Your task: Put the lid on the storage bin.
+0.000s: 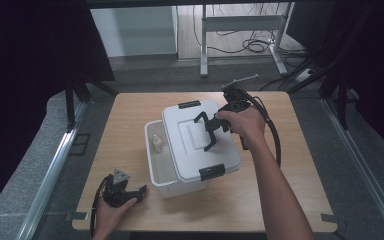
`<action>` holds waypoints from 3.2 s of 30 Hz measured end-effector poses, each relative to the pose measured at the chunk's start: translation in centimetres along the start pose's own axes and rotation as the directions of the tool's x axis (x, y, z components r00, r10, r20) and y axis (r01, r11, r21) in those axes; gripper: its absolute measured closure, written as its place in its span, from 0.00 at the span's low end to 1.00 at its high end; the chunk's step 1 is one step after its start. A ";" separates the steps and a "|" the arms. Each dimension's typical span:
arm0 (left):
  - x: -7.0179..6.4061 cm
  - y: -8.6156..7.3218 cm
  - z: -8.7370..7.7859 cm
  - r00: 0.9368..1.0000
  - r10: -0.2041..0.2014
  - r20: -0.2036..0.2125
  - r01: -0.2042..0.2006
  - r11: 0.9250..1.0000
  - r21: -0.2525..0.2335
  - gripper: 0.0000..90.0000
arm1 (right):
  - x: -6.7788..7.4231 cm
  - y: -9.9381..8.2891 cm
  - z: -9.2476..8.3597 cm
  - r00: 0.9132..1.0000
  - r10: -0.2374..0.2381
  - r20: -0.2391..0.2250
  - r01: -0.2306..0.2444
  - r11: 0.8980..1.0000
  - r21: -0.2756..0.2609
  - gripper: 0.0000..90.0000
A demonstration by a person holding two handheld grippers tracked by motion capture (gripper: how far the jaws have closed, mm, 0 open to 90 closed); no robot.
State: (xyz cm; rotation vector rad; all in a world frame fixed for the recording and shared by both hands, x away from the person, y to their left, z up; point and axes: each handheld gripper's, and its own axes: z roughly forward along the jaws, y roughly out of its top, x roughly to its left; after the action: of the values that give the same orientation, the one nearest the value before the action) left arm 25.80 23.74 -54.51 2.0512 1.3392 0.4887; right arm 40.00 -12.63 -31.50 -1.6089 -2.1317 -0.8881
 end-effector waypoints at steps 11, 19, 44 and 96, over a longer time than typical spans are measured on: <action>0.0 0.0 0.0 1.000 0.003 0.002 -0.003 1.000 0.000 0.13 | 0.6 0.1 0.6 1.000 0.015 -0.004 -0.015 1.000 0.005 0.94; 0.0 0.1 0.1 1.000 0.005 0.005 -0.005 1.000 0.000 0.13 | 1.2 0.2 0.7 1.000 0.018 -0.004 -0.018 1.000 0.010 0.94; 0.0 0.1 0.1 1.000 0.009 0.008 -0.009 1.000 0.001 0.13 | 3.2 0.7 2.8 1.000 0.024 0.012 -0.025 0.999 0.042 0.94; -0.1 0.1 0.2 1.000 0.014 0.016 -0.014 1.000 -0.001 0.13 | 2.6 1.5 8.9 0.995 0.097 0.027 -0.099 0.992 0.077 0.93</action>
State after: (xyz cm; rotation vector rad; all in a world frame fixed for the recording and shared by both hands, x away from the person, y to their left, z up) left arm 25.97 23.60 -54.53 2.0612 1.3159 0.4774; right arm 41.57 -4.63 -36.24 -1.6764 -2.0565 -0.7489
